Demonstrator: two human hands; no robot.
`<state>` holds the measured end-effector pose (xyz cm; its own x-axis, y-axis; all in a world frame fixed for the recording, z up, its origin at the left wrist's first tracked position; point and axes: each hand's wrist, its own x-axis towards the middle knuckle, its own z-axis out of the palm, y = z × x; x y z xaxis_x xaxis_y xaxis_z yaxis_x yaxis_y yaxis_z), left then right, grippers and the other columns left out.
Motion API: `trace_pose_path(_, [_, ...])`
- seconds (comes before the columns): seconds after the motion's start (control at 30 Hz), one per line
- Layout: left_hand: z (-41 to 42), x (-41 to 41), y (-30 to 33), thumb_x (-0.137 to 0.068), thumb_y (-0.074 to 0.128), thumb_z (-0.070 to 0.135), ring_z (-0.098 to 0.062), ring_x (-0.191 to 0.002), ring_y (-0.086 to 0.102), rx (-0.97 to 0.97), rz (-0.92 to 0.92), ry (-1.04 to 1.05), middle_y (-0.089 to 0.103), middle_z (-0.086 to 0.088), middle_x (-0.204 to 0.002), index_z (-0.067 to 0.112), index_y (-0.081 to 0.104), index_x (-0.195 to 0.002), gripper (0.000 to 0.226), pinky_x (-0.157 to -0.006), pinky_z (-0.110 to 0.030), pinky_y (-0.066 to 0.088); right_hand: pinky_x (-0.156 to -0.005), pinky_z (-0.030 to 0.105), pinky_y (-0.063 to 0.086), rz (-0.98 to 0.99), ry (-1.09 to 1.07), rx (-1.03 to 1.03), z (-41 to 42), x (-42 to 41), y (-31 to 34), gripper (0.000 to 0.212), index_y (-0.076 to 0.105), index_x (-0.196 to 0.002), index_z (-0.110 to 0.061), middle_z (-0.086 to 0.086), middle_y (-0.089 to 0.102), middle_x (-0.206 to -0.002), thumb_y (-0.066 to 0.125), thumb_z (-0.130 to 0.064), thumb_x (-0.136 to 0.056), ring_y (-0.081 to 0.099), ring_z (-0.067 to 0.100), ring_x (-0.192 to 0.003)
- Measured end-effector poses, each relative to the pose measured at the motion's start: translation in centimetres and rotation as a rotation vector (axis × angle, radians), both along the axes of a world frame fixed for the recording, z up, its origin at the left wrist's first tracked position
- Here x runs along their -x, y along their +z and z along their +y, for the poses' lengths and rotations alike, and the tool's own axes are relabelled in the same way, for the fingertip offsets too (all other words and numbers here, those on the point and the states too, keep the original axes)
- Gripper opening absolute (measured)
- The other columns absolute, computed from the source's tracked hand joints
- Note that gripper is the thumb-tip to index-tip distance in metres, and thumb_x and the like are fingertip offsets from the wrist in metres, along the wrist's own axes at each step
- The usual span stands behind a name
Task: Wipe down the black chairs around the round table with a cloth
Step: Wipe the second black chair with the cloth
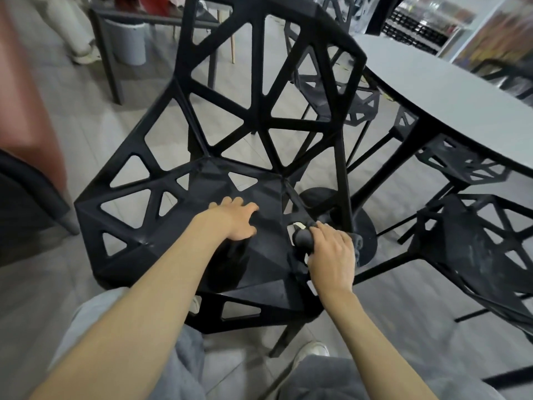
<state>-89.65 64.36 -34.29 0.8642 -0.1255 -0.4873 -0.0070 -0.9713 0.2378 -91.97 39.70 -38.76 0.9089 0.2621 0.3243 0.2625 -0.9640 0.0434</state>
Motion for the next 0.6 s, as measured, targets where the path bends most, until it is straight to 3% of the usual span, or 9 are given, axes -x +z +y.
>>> trace_pose_path(0.17, [-0.2, -0.1, 0.1, -0.107, 0.046, 0.047, -0.033, -0.155, 0.019, -0.002, 0.013, -0.017, 0.021, -0.007, -0.169, 0.034, 0.017, -0.165, 0.066, -0.120, -0.054, 0.024, -0.089, 0.041, 0.048, 0.021, -0.005, 0.112, -1.6, 0.8, 1.4, 0.047, 0.074, -0.118, -0.020, 0.002, 0.066, -0.124, 0.078, -0.006, -0.073, 0.057, 0.028, -0.110])
trace_pose_path(0.3, [0.1, 0.1, 0.4, -0.107, 0.047, 0.047, -0.034, -0.155, 0.019, 0.014, 0.010, -0.008, 0.021, -0.007, -0.169, 0.035, 0.018, -0.164, 0.066, -0.120, -0.055, 0.024, -0.073, 0.039, 0.054, 0.058, -0.131, 0.113, -4.9, 4.9, 3.1, 0.045, 0.073, -0.120, -0.024, 0.001, 0.061, -0.114, 0.083, -0.019, -0.076, 0.053, 0.026, -0.095])
trace_pose_path(0.4, [-0.2, 0.3, 0.7, -0.107, 0.047, 0.046, -0.034, -0.155, 0.020, 0.031, 0.008, -0.008, 0.021, -0.007, -0.169, 0.034, 0.018, -0.164, 0.065, -0.120, -0.055, 0.024, -0.063, 0.036, 0.049, 0.030, -0.164, 0.159, -4.7, 4.7, 3.7, 0.037, 0.076, -0.113, -0.022, 0.001, 0.063, -0.101, 0.083, -0.021, -0.077, 0.055, 0.026, -0.086])
trace_pose_path(0.47, [-0.3, 0.5, 0.7, -0.107, 0.047, 0.046, -0.034, -0.155, 0.020, 0.031, 0.010, -0.009, 0.021, -0.007, -0.169, 0.034, 0.018, -0.165, 0.066, -0.121, -0.054, 0.024, -0.063, 0.033, 0.043, 0.035, -0.155, 0.196, -3.1, 2.6, 4.0, 0.028, 0.075, -0.112, -0.026, -0.001, 0.065, -0.098, 0.077, -0.026, -0.084, 0.057, 0.025, -0.087])
trace_pose_path(0.6, [0.3, 0.6, 0.5, -0.107, 0.047, 0.047, -0.033, -0.154, 0.021, 0.020, 0.021, -0.004, 0.023, -0.007, -0.168, 0.034, 0.019, -0.164, 0.066, -0.120, -0.054, 0.026, -0.069, 0.033, 0.043, 0.101, -0.135, 0.159, 0.5, -1.6, 4.5, 0.025, 0.071, -0.118, -0.027, -0.002, 0.067, -0.105, 0.065, -0.028, -0.093, 0.061, 0.024, -0.100])
